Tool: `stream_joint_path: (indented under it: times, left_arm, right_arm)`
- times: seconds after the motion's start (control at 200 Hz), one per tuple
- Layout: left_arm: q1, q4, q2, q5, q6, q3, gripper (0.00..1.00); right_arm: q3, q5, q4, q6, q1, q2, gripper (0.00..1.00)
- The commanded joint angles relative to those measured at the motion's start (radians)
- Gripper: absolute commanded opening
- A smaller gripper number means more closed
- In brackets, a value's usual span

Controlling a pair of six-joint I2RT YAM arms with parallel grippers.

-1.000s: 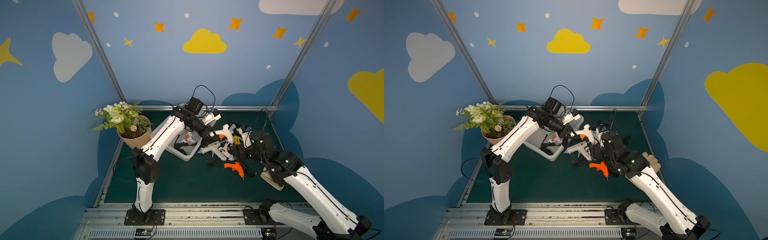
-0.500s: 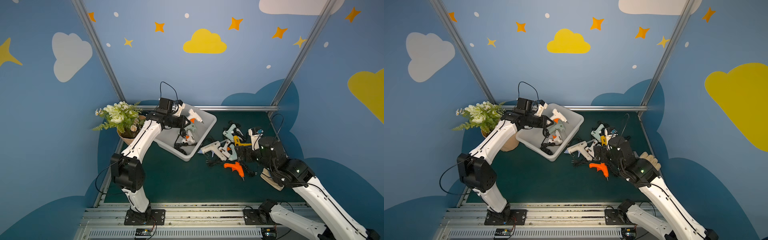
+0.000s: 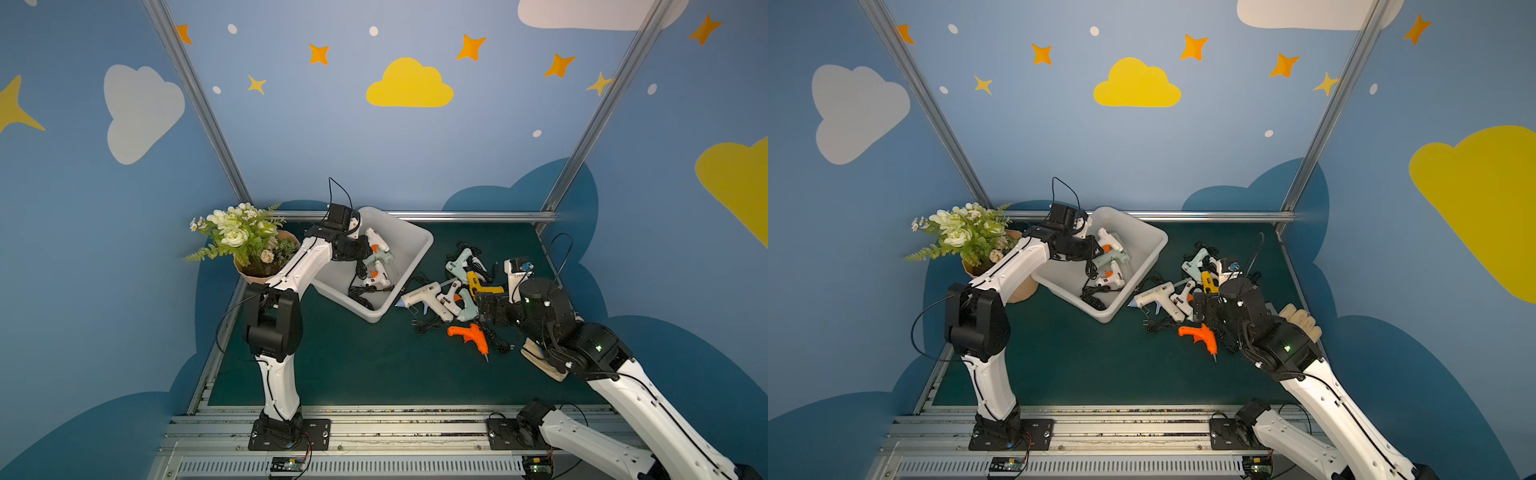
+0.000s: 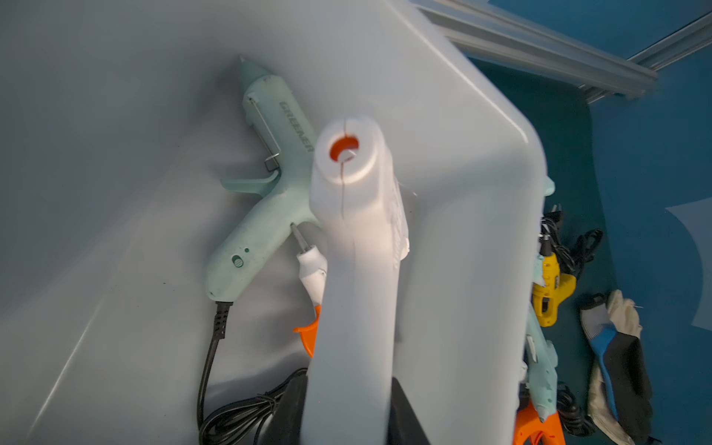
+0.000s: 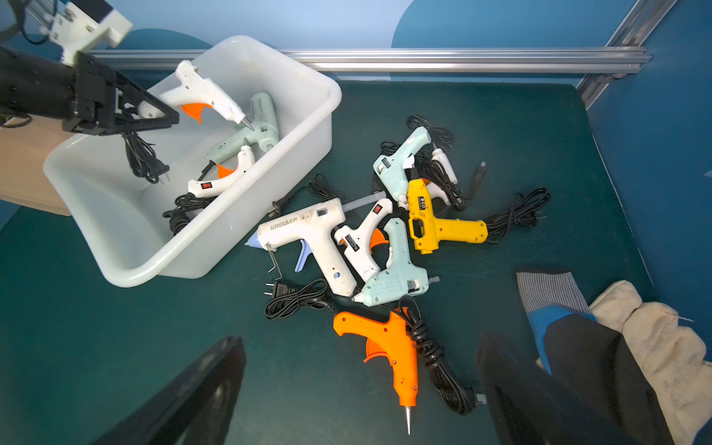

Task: Put the hot melt glue gun into the storage box
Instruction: Place the hot melt adhesive gun in the storage box.

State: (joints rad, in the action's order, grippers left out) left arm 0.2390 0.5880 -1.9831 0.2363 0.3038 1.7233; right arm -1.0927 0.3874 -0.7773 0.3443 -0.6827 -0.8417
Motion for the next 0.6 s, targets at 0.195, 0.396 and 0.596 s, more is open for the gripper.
stream_joint_path:
  times: [0.195, 0.396, 0.596]
  left_arm:
    - [-0.005, 0.076, -0.138, -0.115, -0.047, 0.162, 0.06]
    - [-0.005, 0.112, -0.183, -0.187, -0.078, 0.182, 0.23]
    - [-0.004, 0.128, -0.209, -0.182, -0.084, 0.181, 0.48]
  right_arm:
    - [0.044, 0.056, 0.019, 0.045, -0.003, 0.058, 0.98]
    - [0.074, 0.033, 0.053, 0.045, -0.003, 0.095, 0.98]
    - [0.074, 0.018, 0.064, 0.048, -0.003, 0.103, 0.98]
